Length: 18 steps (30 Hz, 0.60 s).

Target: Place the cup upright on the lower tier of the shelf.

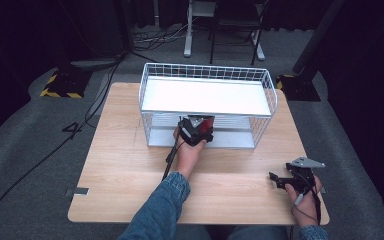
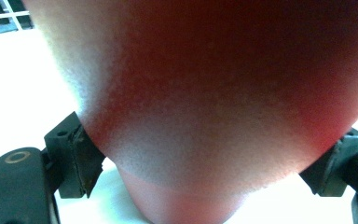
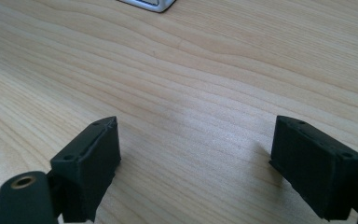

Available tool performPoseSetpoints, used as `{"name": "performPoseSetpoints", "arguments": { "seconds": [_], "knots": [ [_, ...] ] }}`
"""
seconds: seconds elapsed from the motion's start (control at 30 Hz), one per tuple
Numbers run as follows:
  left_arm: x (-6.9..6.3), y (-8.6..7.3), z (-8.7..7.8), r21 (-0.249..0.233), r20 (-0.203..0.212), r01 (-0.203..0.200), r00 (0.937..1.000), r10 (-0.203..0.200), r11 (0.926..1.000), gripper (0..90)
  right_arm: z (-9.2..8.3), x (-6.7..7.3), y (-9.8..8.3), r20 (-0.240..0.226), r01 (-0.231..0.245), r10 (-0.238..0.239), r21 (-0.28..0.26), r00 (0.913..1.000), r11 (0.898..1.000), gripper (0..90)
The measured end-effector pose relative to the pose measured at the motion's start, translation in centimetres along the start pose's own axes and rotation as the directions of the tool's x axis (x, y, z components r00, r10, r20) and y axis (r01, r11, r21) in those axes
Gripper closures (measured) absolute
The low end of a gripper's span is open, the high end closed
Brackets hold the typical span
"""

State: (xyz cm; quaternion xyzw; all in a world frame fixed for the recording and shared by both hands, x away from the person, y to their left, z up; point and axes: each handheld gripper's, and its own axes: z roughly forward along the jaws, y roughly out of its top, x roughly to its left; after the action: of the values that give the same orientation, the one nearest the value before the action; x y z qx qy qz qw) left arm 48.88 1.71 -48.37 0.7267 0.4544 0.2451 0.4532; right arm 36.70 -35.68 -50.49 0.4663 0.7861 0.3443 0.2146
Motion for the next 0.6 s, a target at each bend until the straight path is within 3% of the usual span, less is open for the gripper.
{"name": "performPoseSetpoints", "arguments": {
  "seconds": [0.23,0.5,0.6],
  "knots": [
    [0.03,-0.11,0.04,0.001,0.002,0.023,0.9997,-0.023,0.9997,14.6,0.01,-0.02,0.00,-0.002,-0.002,0.002,0.001,1.0000,1.000,15.8],
    [-0.06,-0.59,-0.27,0.029,-0.007,0.022,0.9997,-0.022,0.9993,14.5,0.00,0.00,-0.01,0.000,0.002,-0.002,-0.001,1.0000,1.000,15.9],
    [-0.05,-0.87,-0.50,0.039,0.008,0.022,0.9997,-0.023,0.9990,15.2,0.00,-0.01,0.00,-0.001,0.000,0.000,-0.001,1.0000,1.000,15.9]
  ]
}}
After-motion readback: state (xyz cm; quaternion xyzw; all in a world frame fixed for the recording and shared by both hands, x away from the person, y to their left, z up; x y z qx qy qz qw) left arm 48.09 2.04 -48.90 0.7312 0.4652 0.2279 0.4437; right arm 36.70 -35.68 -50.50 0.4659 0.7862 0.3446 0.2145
